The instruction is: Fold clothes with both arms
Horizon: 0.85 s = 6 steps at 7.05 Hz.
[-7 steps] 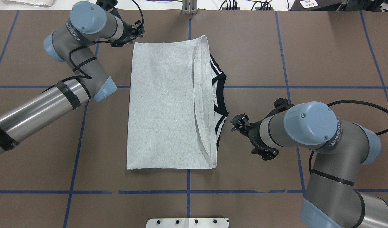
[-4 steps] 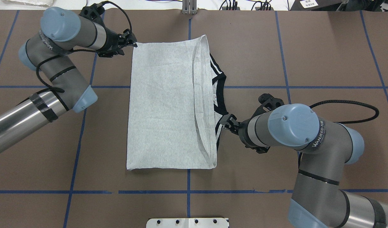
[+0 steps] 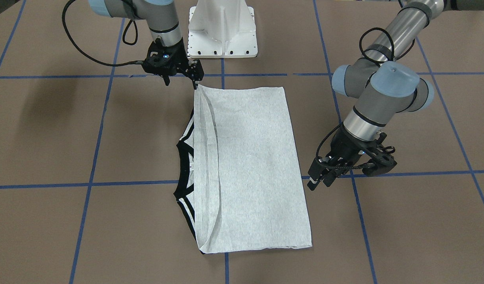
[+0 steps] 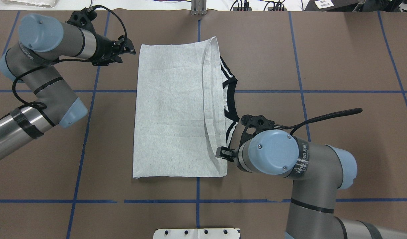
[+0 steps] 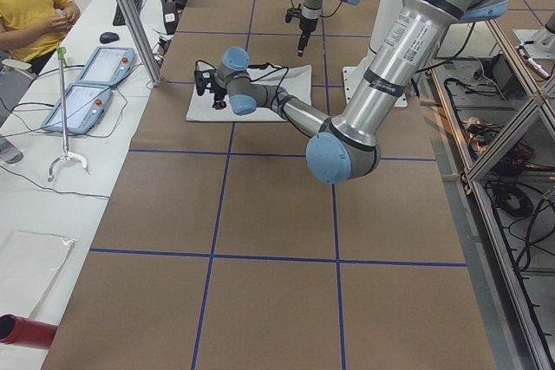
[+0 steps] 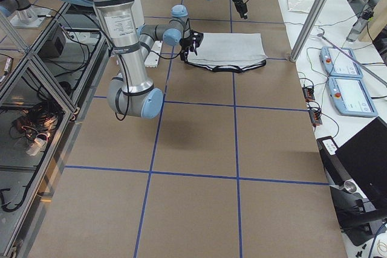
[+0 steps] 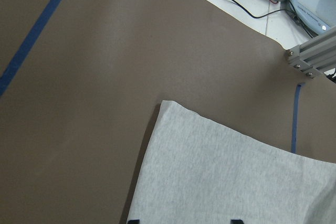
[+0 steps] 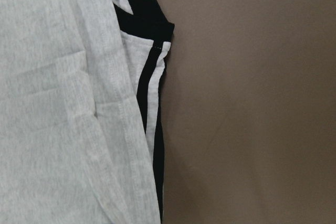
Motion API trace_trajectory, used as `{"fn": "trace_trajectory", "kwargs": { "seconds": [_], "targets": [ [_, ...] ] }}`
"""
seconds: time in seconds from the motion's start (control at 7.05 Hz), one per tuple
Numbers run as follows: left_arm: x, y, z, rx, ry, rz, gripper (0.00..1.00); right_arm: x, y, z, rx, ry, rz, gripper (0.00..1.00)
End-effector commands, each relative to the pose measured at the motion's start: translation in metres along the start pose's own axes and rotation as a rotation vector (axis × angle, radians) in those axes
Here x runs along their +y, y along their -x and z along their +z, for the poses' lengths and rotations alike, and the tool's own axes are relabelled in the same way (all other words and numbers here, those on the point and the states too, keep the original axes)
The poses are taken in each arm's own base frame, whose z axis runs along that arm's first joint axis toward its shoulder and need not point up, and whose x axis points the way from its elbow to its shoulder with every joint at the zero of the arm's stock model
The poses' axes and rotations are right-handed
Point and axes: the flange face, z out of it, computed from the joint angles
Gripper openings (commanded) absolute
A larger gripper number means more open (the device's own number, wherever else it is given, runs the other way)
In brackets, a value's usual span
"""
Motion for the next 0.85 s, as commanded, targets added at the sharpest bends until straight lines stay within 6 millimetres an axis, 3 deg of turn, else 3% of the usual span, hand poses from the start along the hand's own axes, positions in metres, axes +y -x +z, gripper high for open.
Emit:
{"fn": "trace_trajectory", "kwargs": {
  "seconds": [0.0,0.57,0.71],
  "targets": [
    [0.003,0.000,-0.004,0.006,0.006,0.002,0.65,0.022,0.015,0.026,0.047,-0.028,-0.049,1.00],
    [0.004,-0.002,-0.009,0.015,0.006,0.004,0.65,0.010,0.039,0.051,0.094,-0.082,-0.296,1.00],
    [0.004,-0.002,-0.009,0.015,0.006,0.004,0.65,0.005,0.038,0.057,0.112,-0.085,-0.354,1.00]
  ]
}}
